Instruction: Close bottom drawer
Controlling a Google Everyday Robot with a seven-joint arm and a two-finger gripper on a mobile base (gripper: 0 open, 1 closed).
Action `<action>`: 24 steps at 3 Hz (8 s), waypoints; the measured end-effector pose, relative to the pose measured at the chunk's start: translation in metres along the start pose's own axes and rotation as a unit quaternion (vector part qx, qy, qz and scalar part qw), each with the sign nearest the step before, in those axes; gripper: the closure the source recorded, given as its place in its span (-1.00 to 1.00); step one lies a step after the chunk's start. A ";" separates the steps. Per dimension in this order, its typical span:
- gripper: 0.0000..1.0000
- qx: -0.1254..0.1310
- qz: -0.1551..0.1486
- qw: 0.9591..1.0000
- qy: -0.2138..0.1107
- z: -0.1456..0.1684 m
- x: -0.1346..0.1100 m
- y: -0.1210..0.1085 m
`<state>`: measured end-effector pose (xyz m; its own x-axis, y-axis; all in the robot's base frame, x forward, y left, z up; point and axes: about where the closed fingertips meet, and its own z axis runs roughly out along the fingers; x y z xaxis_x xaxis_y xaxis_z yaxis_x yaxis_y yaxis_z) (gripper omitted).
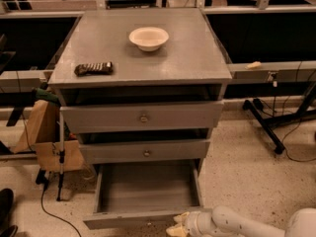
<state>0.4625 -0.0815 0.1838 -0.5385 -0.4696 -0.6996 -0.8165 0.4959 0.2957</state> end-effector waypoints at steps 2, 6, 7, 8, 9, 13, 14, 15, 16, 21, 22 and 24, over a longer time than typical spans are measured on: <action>0.75 0.005 -0.016 1.000 0.005 0.020 -0.029 -0.025; 0.47 0.016 -0.015 1.000 0.009 0.025 -0.035 -0.032; 0.01 0.023 -0.012 1.000 0.012 0.023 -0.037 -0.037; -0.61 0.030 -0.010 0.999 0.015 0.027 -0.045 -0.048; -0.99 0.030 -0.012 0.999 0.016 0.028 -0.046 -0.046; 0.00 0.033 -0.017 0.999 0.025 0.038 -0.065 -0.059; 0.46 0.048 -0.037 0.998 0.031 0.052 -0.101 -0.087; 0.92 0.050 -0.039 0.997 0.032 0.052 -0.103 -0.087; 1.00 0.052 -0.040 0.997 0.035 0.052 -0.105 -0.088; 0.03 0.054 -0.022 0.996 0.062 0.060 -0.088 -0.092; -0.43 0.053 -0.012 0.996 0.077 0.065 -0.082 -0.096; -1.00 0.053 -0.012 0.996 0.077 0.063 -0.077 -0.088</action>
Offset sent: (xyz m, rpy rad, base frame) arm 0.1811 0.0644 -0.0001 -0.0915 -0.1030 0.0642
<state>0.5892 -0.0430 0.1703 -0.5516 -0.5842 -0.5954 -0.8072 0.5538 0.2043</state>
